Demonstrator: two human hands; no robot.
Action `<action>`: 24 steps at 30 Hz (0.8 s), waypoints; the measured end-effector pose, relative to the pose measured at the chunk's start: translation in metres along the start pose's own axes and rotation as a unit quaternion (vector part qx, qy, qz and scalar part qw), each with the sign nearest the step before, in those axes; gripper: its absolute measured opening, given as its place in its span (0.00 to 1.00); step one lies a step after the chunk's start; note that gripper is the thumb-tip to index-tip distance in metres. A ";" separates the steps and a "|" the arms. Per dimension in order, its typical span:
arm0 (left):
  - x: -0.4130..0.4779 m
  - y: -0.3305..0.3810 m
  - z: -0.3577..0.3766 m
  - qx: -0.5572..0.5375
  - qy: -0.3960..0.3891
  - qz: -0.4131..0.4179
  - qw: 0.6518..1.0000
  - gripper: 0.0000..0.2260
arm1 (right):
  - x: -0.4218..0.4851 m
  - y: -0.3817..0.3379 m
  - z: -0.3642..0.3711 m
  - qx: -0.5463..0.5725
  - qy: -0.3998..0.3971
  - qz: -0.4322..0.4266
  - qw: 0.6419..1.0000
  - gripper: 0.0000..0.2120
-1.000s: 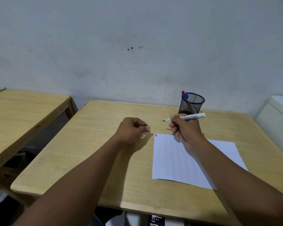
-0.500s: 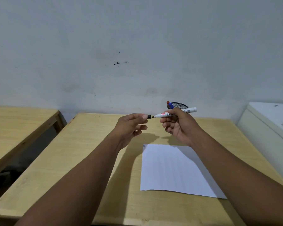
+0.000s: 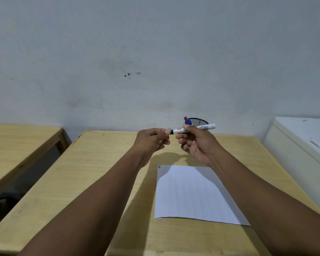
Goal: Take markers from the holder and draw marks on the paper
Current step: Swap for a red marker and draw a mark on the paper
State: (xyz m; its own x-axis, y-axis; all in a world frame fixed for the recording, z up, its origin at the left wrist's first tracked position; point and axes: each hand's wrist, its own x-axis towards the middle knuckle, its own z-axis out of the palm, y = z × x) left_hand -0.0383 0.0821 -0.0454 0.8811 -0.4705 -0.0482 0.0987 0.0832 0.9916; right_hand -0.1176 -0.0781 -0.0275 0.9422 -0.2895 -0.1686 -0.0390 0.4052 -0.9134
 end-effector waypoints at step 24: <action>0.082 0.015 0.074 0.405 0.038 0.255 0.877 0.10 | 0.046 -0.087 -0.079 -0.487 0.073 0.017 0.870 0.15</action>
State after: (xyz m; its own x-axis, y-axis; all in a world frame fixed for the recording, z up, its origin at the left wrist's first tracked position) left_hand 0.0012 -0.0208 -0.0260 0.7467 -0.4911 0.4486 -0.6509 -0.4003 0.6451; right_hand -0.0975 -0.1955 0.0149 0.8858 -0.4270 -0.1816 -0.3960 -0.4916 -0.7755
